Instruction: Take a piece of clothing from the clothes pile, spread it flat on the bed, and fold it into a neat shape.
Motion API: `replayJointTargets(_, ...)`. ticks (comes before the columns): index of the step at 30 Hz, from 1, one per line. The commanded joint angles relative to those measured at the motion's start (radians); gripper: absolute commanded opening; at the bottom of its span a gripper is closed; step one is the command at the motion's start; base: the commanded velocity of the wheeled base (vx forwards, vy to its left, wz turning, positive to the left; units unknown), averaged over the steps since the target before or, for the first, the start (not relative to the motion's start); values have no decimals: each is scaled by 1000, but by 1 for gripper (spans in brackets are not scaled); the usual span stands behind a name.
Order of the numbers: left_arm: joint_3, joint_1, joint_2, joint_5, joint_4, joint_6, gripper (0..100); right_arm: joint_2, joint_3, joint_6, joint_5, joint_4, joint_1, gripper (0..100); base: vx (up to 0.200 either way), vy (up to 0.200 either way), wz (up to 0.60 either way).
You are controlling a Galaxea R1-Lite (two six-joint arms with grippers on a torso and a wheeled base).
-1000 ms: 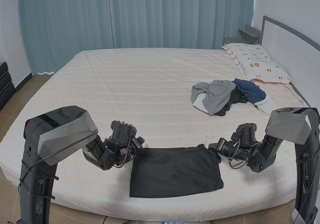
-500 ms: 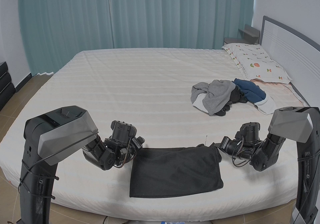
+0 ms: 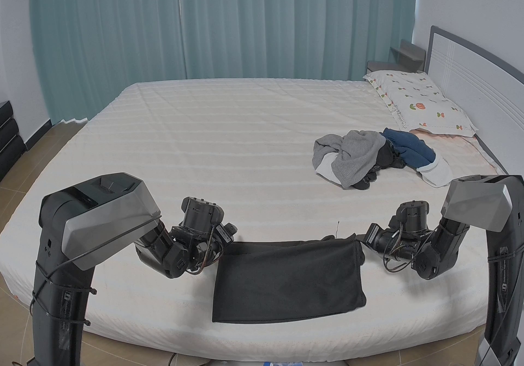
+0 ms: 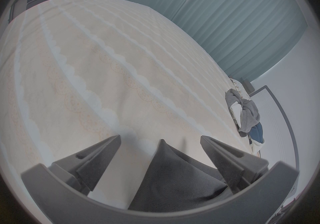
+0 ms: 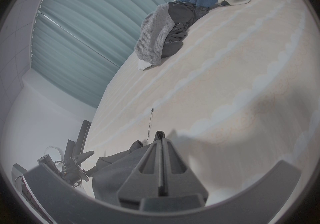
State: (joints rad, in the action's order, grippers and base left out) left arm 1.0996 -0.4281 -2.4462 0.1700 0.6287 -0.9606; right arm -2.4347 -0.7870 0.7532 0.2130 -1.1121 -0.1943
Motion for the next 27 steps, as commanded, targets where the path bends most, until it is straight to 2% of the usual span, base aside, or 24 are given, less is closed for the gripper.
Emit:
replayJointTargets(1, -1, 0, 1, 0, 0, -1, 100, -10, -5, 0, 0, -2, 3, 0, 0, 0, 0)
replayJointTargets(14, -3, 3, 6, -3, -3, -9, 100, -23, -14, 9, 3, -2, 6, 0, 0, 0, 0)
replayJointTargets(15, -3, 3, 7, -3, -3, -6, 100, -21, -11, 14, 5, -3, 6, 100, 0, 0, 0)
replayJointTargets(23, -33, 9, 29, -7, 2, -10, 100, 103, 78, 89, 11, -3, 19, 100, 0, 0, 0)
replayJointTargets(25, -60, 14, 52, -37, 6, -6, 100, 129, 115, 95, 13, -3, 19, 100, 0, 0, 0)
replayJointTargets(27, -113, 17, 99, -110, 17, -6, 100, 144, 184, 101, 13, -8, 16, 100, 0, 0, 0)
